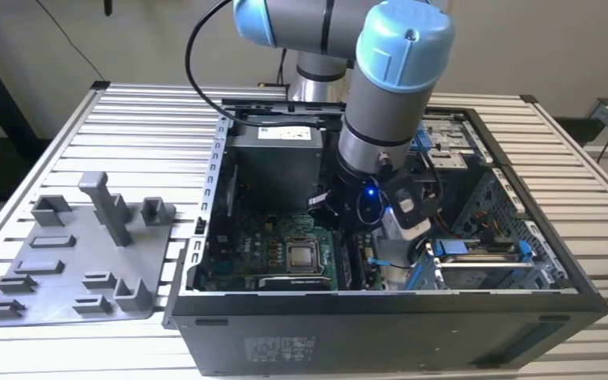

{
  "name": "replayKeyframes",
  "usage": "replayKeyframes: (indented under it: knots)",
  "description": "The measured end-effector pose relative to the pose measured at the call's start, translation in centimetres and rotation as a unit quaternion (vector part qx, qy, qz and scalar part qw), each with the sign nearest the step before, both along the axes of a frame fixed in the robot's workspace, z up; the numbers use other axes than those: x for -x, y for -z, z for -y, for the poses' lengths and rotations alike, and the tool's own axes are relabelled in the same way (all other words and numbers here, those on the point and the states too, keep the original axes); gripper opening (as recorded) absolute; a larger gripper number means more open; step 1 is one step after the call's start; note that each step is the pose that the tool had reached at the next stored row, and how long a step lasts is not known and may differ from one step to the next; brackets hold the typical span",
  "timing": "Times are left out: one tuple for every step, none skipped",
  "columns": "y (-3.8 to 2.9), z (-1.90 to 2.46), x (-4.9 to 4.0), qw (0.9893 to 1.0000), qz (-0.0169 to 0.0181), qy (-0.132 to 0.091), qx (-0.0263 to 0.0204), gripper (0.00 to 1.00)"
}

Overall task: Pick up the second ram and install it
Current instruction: 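Insert the second ram into the second slot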

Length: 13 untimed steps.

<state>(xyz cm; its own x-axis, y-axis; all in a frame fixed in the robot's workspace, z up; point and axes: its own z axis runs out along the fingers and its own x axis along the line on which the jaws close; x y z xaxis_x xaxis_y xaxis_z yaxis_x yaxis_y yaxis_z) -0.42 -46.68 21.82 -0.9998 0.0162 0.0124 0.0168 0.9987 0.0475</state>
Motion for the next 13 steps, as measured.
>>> replayKeyframes:
  knots:
    - [0.0, 0.0, 0.0, 1.0, 0.0, -0.001, 0.0001, 0.14]
    - [0.06, -0.01, 0.0, 1.0, 0.0001, -0.002, 0.0, 0.14]
    - [0.15, -0.01, 0.0, 1.0, 0.0001, -0.002, -0.0001, 0.14]
    - [0.23, 0.0, 0.0, 1.0, 0.0, -0.002, 0.0, 0.14]
    - [0.32, 0.0, 0.0, 1.0, 0.0, -0.003, 0.0, 0.14]
    - [0.39, 0.0, 0.0, 1.0, 0.0001, -0.003, 0.0, 0.14]
    - [0.42, 0.0, 0.0, 1.0, 0.0, -0.003, 0.0, 0.14]
    - [0.47, 0.0, 0.0, 1.0, 0.0, -0.003, 0.0, 0.14]
    - [0.48, 0.0, 0.0, 1.0, 0.0, -0.003, 0.0, 0.14]
    - [0.47, 0.0, 0.0, 1.0, 0.0, -0.003, 0.0001, 0.14]
    - [0.48, 0.0, 0.0, 1.0, 0.0, -0.003, 0.0001, 0.14]
    - [0.49, 0.0, 0.0, 1.0, 0.0, -0.003, 0.0, 0.14]
    - [0.5, 0.0, 0.0, 1.0, 0.0, -0.003, 0.0, 0.14]
